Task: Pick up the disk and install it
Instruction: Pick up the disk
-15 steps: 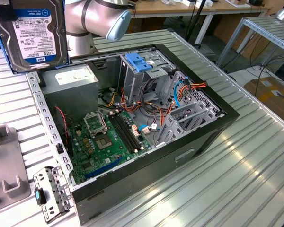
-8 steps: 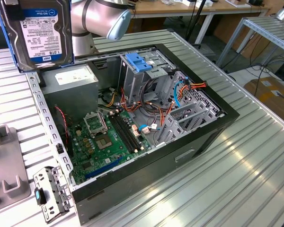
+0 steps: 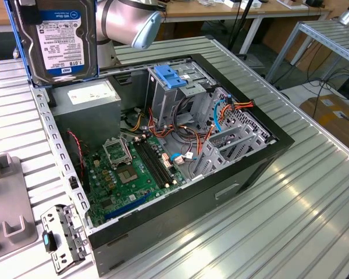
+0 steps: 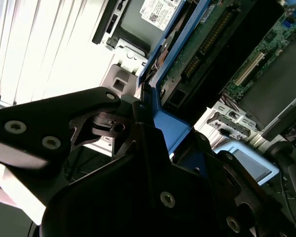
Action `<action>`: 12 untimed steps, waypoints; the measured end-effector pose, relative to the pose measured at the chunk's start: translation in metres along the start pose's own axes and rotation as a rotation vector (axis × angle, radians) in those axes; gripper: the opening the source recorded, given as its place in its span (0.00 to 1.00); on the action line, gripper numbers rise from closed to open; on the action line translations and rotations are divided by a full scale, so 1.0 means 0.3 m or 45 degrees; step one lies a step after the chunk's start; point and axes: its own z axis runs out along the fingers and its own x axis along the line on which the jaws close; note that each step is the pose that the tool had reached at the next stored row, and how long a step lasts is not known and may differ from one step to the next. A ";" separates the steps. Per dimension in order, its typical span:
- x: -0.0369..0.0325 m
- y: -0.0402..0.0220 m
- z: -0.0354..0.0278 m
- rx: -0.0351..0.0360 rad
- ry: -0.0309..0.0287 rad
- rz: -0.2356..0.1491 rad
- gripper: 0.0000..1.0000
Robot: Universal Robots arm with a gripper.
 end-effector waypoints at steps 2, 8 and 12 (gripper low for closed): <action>0.000 -0.009 0.000 -0.0001 0.0000 0.000 0.37; -0.001 -0.051 0.001 -0.0001 0.0000 0.000 0.37; -0.002 -0.079 0.001 -0.0001 0.0001 0.000 0.37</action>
